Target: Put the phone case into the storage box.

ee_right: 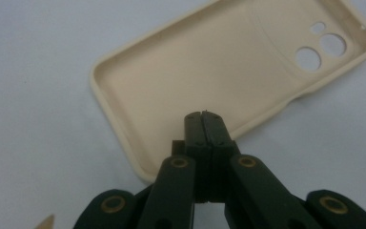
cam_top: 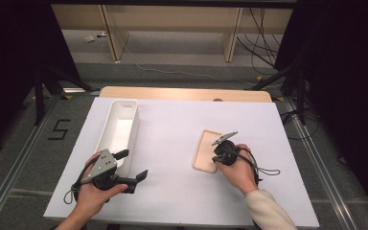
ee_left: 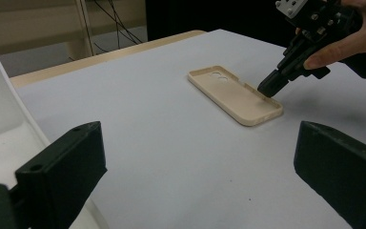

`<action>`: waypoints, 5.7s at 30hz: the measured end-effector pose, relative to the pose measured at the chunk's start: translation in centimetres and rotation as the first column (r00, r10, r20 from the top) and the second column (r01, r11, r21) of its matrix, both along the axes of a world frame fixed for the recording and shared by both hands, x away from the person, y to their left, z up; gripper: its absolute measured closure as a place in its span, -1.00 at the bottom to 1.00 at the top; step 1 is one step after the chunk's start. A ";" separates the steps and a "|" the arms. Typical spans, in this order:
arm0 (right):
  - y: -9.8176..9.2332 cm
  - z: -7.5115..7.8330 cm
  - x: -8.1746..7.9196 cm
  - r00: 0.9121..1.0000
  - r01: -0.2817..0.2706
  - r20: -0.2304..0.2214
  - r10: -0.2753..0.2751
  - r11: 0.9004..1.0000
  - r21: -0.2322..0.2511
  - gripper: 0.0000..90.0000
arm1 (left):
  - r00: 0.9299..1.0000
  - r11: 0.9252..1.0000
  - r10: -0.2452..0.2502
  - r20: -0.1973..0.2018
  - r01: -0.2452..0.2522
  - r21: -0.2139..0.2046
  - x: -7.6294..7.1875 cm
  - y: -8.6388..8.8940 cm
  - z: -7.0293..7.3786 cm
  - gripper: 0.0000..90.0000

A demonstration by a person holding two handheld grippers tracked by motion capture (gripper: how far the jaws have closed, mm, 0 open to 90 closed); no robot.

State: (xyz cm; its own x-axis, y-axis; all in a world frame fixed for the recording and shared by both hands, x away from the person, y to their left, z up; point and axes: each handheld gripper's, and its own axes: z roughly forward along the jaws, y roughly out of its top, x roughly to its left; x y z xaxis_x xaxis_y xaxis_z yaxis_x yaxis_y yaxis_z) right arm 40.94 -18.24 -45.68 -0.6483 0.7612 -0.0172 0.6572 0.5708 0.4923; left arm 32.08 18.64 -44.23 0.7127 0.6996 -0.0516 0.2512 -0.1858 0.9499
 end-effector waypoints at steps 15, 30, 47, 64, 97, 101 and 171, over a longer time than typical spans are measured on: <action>-0.1 0.6 -0.2 0.999 -0.008 0.047 0.007 1.000 0.020 1.00 | 1.000 1.000 -0.003 -0.001 0.003 -0.005 0.0 -0.1 0.0 -0.93; 0.8 -0.4 -0.4 0.999 -0.032 0.002 0.032 0.999 -0.009 1.00 | 1.000 1.000 -0.019 0.013 0.019 -0.001 0.1 -0.1 0.0 -0.93; 0.3 -0.2 -0.2 1.000 -0.018 0.006 0.019 0.999 -0.034 1.00 | 1.000 1.000 -0.016 0.005 0.016 -0.008 0.1 -0.1 0.0 -0.93; -0.1 -0.1 -0.2 1.000 0.010 -0.010 -0.010 0.999 -0.040 1.00 | 1.000 1.000 -0.017 0.006 0.017 -0.009 0.1 -0.2 0.0 -0.93; -2.1 1.2 -1.3 0.967 -0.195 0.186 0.171 0.974 0.114 0.08 | 1.000 1.000 -0.012 -0.007 0.012 -0.002 0.1 -0.2 -0.1 -0.94; -1.6 1.2 -1.5 0.969 -0.198 0.173 0.179 0.975 0.103 0.04 | 1.000 1.000 -0.018 -0.001 0.018 -0.009 0.0 -0.1 -0.1 -0.94; 2.5 -1.6 -1.6 0.907 -0.408 0.099 0.410 0.912 -0.036 0.63 | 0.999 0.999 -0.034 0.013 0.034 0.014 -0.2 -0.4 0.0 -0.94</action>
State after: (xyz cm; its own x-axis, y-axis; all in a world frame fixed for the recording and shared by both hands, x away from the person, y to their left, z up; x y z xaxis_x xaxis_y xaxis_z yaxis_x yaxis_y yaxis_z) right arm 39.39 -15.71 -47.25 -0.8968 0.4289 -0.1084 0.3112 0.7859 0.5343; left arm 31.88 18.27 -44.26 0.7366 0.6755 -0.0326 0.2318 -0.2069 0.9505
